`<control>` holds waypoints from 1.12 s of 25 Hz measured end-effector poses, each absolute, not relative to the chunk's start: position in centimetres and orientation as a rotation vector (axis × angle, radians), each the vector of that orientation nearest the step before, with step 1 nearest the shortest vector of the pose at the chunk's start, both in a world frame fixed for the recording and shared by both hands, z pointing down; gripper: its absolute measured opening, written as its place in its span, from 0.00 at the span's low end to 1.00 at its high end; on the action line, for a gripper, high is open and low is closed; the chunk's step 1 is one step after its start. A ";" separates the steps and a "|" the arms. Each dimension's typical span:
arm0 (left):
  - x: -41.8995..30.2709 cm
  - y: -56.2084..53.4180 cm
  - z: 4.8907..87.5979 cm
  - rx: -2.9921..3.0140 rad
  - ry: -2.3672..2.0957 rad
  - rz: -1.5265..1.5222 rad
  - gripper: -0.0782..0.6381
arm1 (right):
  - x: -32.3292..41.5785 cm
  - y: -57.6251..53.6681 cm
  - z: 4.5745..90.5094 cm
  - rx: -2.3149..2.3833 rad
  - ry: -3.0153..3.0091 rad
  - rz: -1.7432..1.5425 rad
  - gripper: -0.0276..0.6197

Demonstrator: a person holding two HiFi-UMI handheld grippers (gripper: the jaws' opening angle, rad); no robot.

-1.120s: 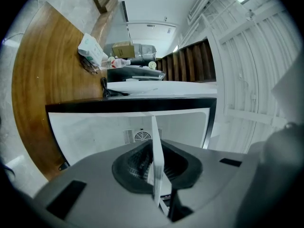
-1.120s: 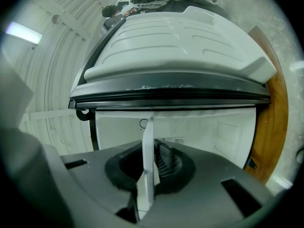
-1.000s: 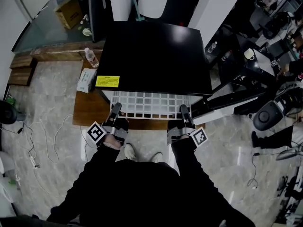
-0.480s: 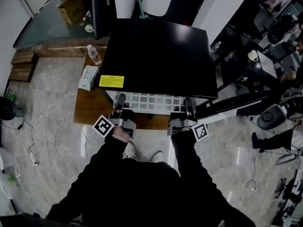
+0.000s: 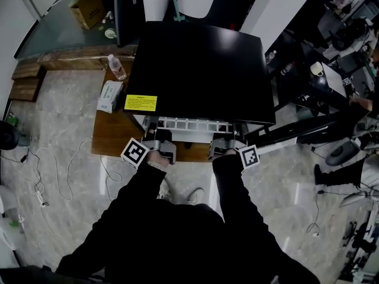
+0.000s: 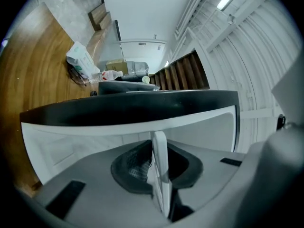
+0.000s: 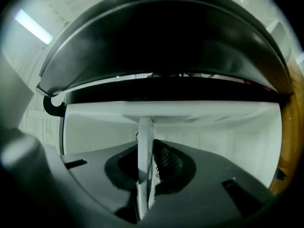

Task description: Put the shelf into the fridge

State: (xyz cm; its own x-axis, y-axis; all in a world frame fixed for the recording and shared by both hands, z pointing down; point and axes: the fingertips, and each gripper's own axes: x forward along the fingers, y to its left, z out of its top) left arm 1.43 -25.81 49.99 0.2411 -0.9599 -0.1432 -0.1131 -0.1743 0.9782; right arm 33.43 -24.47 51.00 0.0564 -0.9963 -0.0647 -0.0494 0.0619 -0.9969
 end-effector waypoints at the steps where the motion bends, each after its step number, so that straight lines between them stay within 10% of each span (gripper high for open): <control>1: 1.5 -26.1 50.0 1.529 -1.054 -1.081 0.16 | 33.5 -24.8 51.0 -1.229 1.227 -1.091 0.09; 19: 2.0 -27.5 49.9 1.536 -1.025 -1.094 0.18 | 34.0 -26.3 50.8 -1.220 1.230 -1.055 0.10; 28: 4.3 -20.4 49.0 1.684 -0.909 -0.968 0.35 | 28.8 -19.5 50.0 -1.164 1.622 -1.154 0.37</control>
State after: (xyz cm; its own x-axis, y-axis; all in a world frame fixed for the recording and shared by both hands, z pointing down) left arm 4.29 -20.40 49.01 0.4082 -0.8927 -0.1911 -0.1345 -0.2659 0.9546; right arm 28.81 -19.55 49.99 -0.2453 -0.9643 -0.0996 -0.2217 0.1558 -0.9626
